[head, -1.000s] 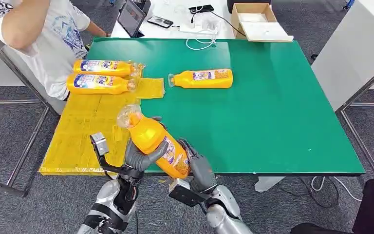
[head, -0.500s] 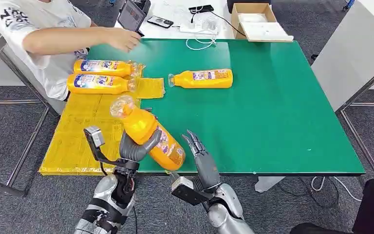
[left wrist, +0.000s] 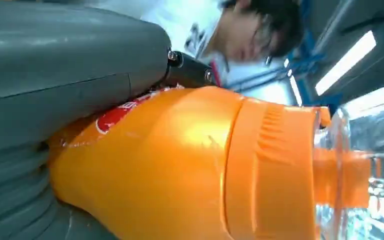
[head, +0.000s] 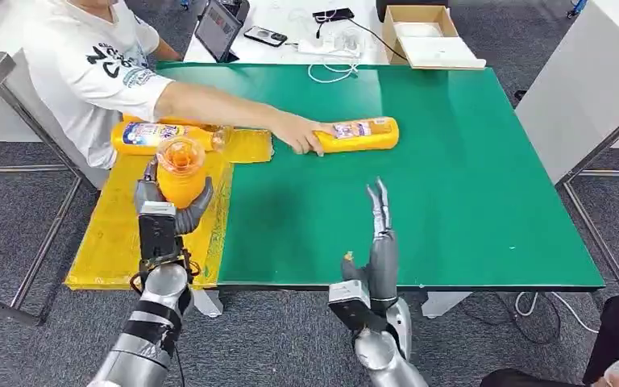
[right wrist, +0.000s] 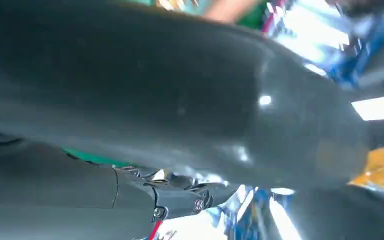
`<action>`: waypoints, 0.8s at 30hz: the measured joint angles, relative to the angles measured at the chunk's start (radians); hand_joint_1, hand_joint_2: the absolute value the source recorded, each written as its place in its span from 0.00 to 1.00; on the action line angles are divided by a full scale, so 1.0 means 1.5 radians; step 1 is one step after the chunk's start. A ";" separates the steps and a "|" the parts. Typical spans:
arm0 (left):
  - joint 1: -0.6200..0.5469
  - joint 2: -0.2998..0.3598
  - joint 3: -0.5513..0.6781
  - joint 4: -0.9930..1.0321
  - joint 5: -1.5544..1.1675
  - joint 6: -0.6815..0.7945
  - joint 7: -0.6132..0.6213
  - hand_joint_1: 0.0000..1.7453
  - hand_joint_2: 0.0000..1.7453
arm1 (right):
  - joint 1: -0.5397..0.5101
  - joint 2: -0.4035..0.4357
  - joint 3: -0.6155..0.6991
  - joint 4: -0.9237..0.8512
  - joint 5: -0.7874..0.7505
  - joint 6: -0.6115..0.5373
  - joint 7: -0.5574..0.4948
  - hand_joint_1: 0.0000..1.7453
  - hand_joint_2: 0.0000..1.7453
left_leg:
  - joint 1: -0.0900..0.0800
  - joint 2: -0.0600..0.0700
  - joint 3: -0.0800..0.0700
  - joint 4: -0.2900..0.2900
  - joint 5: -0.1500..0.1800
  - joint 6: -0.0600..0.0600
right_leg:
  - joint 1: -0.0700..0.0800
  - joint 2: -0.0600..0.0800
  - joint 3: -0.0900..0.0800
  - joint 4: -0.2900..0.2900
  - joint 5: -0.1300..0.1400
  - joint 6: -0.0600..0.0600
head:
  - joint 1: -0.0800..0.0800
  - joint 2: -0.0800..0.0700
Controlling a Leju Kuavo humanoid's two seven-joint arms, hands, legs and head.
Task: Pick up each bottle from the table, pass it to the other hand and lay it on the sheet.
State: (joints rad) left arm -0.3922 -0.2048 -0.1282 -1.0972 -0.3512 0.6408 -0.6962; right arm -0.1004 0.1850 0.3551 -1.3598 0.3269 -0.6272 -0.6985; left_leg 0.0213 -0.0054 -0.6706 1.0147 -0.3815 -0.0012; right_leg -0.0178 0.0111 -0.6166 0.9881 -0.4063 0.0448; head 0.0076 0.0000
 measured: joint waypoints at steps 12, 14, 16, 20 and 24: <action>-0.080 0.005 0.152 0.127 -0.514 0.039 0.044 1.00 1.00 | -0.004 0.000 0.026 -0.044 -0.047 -0.014 -0.001 0.00 0.00 | 0.000 0.000 0.000 0.000 0.000 0.000 | 0.000 0.000 0.000 0.000 0.000 0.000 | 0.000 0.000; -0.086 0.007 0.172 0.147 -0.557 0.039 0.050 1.00 1.00 | -0.007 0.000 0.032 -0.044 -0.050 -0.013 -0.001 0.00 0.00 | 0.000 0.000 0.000 0.000 0.000 0.000 | 0.000 0.000 0.000 0.000 0.000 0.000 | 0.000 0.000; -0.093 0.007 0.188 0.163 -0.559 0.039 0.050 1.00 1.00 | -0.008 0.000 0.034 -0.044 -0.051 -0.013 -0.001 0.00 0.00 | 0.000 0.000 0.000 0.000 0.000 0.000 | 0.000 0.000 0.000 0.000 0.000 0.000 | 0.000 0.000; -0.103 0.010 0.204 0.184 -0.619 0.039 0.081 1.00 1.00 | -0.010 0.000 0.039 -0.044 -0.054 -0.009 -0.001 0.00 0.00 | 0.000 0.000 0.000 0.000 0.000 0.000 | 0.000 0.000 0.000 0.000 0.000 0.000 | 0.000 0.000; -0.116 0.038 0.202 0.233 -0.709 0.039 0.142 1.00 1.00 | -0.019 0.000 0.048 -0.042 -0.064 0.003 -0.001 0.00 0.00 | 0.000 0.000 0.000 0.000 0.000 0.000 | 0.000 0.000 0.000 0.000 0.000 0.000 | 0.000 0.000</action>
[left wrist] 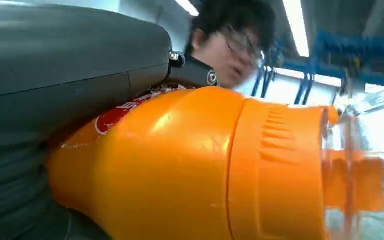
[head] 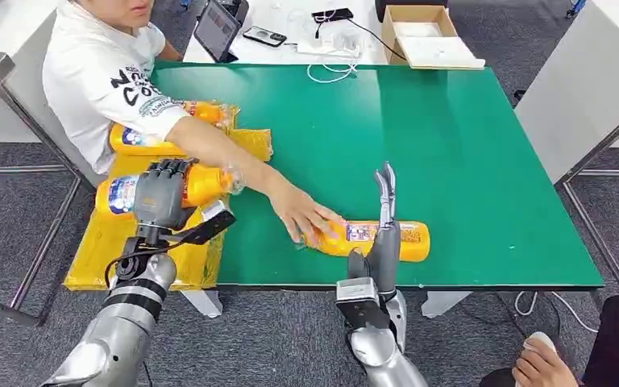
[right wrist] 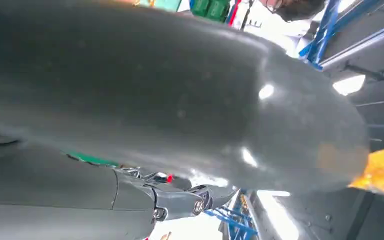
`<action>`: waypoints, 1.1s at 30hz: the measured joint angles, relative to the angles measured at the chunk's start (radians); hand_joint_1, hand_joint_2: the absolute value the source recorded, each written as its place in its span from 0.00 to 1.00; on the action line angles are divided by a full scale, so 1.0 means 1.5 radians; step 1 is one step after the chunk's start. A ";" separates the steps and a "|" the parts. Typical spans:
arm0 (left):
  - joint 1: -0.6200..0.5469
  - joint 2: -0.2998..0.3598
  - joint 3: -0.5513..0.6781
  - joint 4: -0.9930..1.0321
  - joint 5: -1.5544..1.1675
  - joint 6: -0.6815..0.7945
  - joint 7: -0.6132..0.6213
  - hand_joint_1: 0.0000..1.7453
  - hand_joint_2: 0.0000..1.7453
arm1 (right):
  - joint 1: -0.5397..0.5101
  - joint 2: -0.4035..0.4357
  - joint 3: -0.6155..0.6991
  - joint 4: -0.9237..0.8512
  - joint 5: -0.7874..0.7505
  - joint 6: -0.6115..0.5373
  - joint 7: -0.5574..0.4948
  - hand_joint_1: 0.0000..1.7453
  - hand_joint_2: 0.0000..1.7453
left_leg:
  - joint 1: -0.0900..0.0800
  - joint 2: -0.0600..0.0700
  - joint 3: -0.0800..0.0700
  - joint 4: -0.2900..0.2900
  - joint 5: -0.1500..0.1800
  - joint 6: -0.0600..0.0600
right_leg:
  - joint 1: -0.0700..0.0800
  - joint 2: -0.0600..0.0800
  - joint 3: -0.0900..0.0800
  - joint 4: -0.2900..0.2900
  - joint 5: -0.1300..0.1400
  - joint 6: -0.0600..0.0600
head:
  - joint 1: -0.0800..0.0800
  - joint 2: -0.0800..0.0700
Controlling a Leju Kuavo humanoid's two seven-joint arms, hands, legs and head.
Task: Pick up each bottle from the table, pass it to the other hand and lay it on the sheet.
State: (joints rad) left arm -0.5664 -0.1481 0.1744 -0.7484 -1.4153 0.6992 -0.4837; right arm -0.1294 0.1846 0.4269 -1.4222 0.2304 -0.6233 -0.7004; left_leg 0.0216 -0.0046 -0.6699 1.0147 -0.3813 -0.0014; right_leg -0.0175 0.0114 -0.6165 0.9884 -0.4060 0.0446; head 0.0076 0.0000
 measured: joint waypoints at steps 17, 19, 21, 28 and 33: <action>-0.047 0.070 -0.040 0.226 0.007 -0.041 0.053 1.00 1.00 | -0.016 0.001 0.006 0.047 0.001 0.057 0.000 0.00 0.00 | 0.000 0.000 0.000 0.000 0.000 0.000 | 0.000 0.000 0.000 0.000 0.000 0.000 | 0.000 0.000; -0.053 0.072 -0.045 0.235 0.007 -0.049 0.055 1.00 1.00 | -0.016 0.002 0.006 0.052 0.002 0.061 0.000 0.00 0.00 | 0.000 0.000 0.000 0.000 0.000 0.000 | 0.000 0.000 0.000 0.000 0.000 0.000 | 0.000 0.000; -0.057 0.074 -0.049 0.243 0.007 -0.049 0.055 1.00 1.00 | -0.016 0.002 0.005 0.055 0.002 0.061 0.000 0.00 0.00 | 0.000 0.000 0.000 0.000 0.000 0.000 | 0.000 0.000 0.000 0.000 0.000 0.000 | 0.000 0.000; -0.067 0.076 -0.053 0.257 0.012 -0.092 0.056 0.00 1.00 | -0.018 0.003 0.005 0.065 0.006 0.068 0.000 0.00 0.00 | 0.000 0.000 0.000 0.000 0.000 0.000 | 0.000 0.000 0.001 0.000 0.000 0.000 | 0.000 0.000; -0.076 0.076 -0.053 0.262 0.044 -0.168 0.052 0.00 0.00 | -0.019 0.006 0.002 0.076 0.010 0.075 0.000 0.00 0.00 | 0.000 -0.001 0.001 0.000 0.000 0.000 | 0.000 0.000 0.002 0.000 0.000 0.000 | 0.000 0.000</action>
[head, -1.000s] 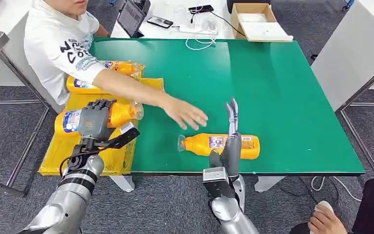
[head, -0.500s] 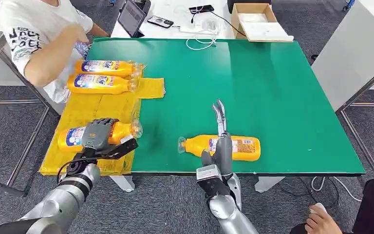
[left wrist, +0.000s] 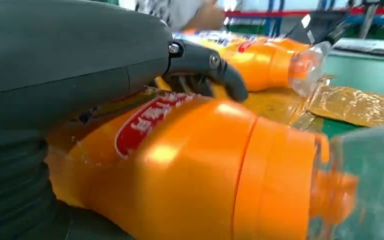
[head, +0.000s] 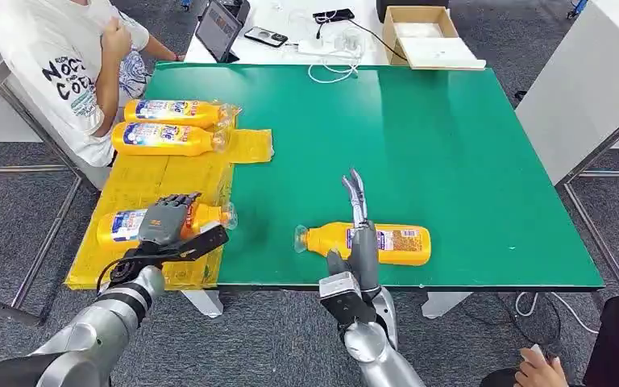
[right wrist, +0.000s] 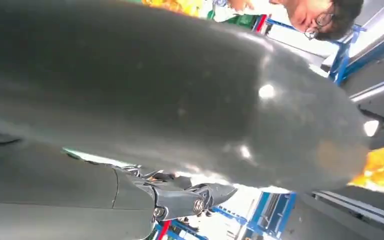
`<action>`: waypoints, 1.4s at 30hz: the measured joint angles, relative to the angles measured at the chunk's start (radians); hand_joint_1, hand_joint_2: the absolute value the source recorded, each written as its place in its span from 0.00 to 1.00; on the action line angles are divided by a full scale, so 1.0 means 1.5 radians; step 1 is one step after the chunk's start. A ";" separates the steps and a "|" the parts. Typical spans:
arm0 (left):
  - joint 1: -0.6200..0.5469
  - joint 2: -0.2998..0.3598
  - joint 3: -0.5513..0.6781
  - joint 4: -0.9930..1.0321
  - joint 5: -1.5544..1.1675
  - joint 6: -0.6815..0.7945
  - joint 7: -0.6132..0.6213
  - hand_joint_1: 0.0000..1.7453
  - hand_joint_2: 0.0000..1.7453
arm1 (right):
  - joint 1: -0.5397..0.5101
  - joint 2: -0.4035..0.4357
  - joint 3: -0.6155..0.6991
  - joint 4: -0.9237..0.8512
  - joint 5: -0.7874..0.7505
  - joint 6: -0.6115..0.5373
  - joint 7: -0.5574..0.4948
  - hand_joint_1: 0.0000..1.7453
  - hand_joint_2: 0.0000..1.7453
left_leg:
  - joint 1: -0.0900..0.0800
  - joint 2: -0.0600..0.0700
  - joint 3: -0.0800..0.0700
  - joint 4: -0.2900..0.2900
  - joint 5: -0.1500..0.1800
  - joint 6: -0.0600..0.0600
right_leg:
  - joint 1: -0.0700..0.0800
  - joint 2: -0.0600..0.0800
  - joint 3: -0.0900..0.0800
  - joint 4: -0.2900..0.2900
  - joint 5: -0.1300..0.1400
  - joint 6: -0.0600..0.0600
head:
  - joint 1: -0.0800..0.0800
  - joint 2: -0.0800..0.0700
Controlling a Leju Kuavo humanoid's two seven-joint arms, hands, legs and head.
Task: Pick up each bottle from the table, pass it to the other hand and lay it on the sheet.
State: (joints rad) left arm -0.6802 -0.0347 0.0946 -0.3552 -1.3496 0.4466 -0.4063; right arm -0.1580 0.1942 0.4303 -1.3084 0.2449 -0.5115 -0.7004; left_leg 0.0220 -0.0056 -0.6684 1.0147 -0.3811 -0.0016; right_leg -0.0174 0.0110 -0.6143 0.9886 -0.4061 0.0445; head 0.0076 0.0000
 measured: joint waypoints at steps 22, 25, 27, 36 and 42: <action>-0.037 -0.002 0.040 0.001 0.194 -0.319 -0.073 0.00 0.00 | -0.008 0.012 -0.046 0.036 0.003 0.021 0.000 0.00 0.00 | 0.000 -0.003 0.010 0.000 0.000 0.000 | 0.000 -0.003 0.011 0.000 -0.001 0.000 | 0.000 0.000; -0.033 -0.011 0.056 0.001 0.231 -0.308 -0.088 0.00 0.00 | -0.008 0.013 -0.049 0.041 0.004 0.024 0.000 0.00 0.00 | 0.000 -0.003 0.010 0.000 0.000 0.000 | 0.000 -0.003 0.011 0.000 -0.001 0.000 | 0.000 0.000; -0.031 -0.014 0.062 0.001 0.244 -0.291 -0.095 0.00 1.00 | -0.008 0.013 -0.051 0.043 0.005 0.026 0.000 0.00 0.00 | 0.000 -0.003 0.010 0.000 0.000 0.000 | 0.000 -0.003 0.011 0.000 -0.001 0.000 | 0.000 0.000; 0.062 -0.060 0.041 -0.193 0.619 0.144 -0.196 0.00 1.00 | -0.010 0.014 -0.049 0.078 0.089 0.070 0.074 0.00 1.00 | 0.000 -0.002 0.005 0.000 0.000 0.000 | 0.000 -0.002 0.005 0.000 0.000 0.000 | 0.000 0.000; 0.144 -0.068 -0.037 -0.394 0.688 0.164 -0.198 0.00 1.00 | -0.054 -0.041 -0.052 0.093 0.162 0.112 0.188 0.00 1.00 | 0.000 -0.003 0.002 0.000 0.000 0.000 | 0.000 -0.003 0.003 0.000 -0.001 0.000 | 0.000 0.000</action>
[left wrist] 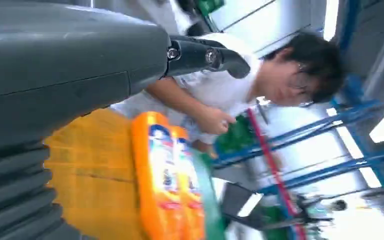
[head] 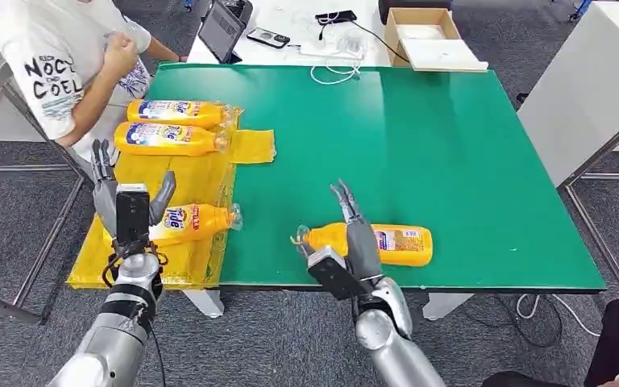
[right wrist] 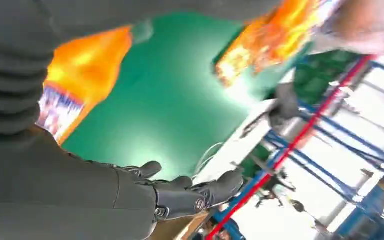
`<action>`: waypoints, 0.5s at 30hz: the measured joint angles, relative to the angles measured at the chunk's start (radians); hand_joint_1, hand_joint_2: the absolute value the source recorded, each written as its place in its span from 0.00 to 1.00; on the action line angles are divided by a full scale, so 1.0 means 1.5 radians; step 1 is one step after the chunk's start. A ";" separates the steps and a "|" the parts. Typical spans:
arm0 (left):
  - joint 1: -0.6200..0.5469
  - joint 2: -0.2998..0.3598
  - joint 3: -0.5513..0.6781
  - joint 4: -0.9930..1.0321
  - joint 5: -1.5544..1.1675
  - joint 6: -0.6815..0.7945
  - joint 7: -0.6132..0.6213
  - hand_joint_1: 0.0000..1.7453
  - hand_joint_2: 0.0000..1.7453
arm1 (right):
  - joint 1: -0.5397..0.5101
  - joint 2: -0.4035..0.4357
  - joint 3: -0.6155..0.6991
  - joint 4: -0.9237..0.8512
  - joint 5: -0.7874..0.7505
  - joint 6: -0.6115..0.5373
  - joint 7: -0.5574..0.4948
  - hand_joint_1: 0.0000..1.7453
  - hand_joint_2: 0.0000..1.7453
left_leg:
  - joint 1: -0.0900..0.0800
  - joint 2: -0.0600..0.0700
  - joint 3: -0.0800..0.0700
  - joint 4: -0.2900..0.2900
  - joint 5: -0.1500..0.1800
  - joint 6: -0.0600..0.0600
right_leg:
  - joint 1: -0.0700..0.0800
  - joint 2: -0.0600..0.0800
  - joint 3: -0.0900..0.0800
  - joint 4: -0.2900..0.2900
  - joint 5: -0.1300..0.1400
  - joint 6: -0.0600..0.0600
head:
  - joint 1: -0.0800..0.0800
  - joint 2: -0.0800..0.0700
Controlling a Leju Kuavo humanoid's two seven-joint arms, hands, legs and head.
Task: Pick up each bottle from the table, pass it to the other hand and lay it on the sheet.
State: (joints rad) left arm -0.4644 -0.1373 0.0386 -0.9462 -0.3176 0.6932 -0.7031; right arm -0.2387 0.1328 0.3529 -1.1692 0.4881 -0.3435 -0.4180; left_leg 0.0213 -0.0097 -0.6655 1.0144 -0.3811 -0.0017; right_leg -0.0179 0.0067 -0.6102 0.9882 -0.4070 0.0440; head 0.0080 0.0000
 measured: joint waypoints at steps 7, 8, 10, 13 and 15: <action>0.070 -0.010 -0.039 -0.098 0.073 -0.066 0.000 0.00 1.00 | -0.027 -0.077 -0.016 0.021 0.099 0.078 0.103 0.00 1.00 | -0.001 0.000 0.000 0.000 0.000 0.000 | -0.001 0.000 0.000 0.000 0.000 0.000 | 0.000 0.000; 0.077 -0.011 -0.042 -0.104 0.073 -0.069 0.000 0.00 1.00 | -0.027 -0.084 -0.017 0.024 0.102 0.081 0.105 0.00 1.00 | -0.001 0.000 -0.001 0.000 0.000 0.000 | -0.001 0.000 -0.001 0.000 0.000 0.000 | 0.000 0.000; 0.086 -0.012 -0.046 -0.113 0.073 -0.073 0.000 0.00 1.00 | -0.028 -0.095 -0.020 0.028 0.106 0.089 0.111 0.00 1.00 | -0.001 0.000 -0.001 0.000 0.000 0.000 | -0.001 0.000 -0.001 0.000 0.000 0.000 | -0.001 0.000; 0.092 -0.014 -0.048 -0.115 0.069 -0.080 0.000 0.00 1.00 | -0.030 -0.108 -0.020 0.037 0.108 0.132 0.130 0.00 1.00 | 0.000 0.000 -0.001 0.000 0.000 0.000 | 0.000 0.000 -0.001 0.000 0.000 0.000 | -0.001 0.000; 0.095 -0.017 -0.048 -0.115 0.067 -0.086 0.000 0.00 1.00 | -0.033 -0.117 -0.020 0.049 0.112 0.163 0.133 0.00 1.00 | 0.000 0.000 -0.001 0.000 0.000 0.000 | 0.000 0.000 -0.001 0.000 0.000 0.000 | -0.001 0.000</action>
State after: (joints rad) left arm -0.3225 -0.1621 -0.0336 -1.1189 -0.2178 0.5646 -0.7031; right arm -0.2888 -0.0428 0.3231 -1.0956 0.6554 -0.0983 -0.2182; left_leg 0.0212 -0.0095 -0.6666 1.0147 -0.3814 -0.0015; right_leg -0.0178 0.0068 -0.6114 0.9879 -0.4070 0.0443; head 0.0072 0.0000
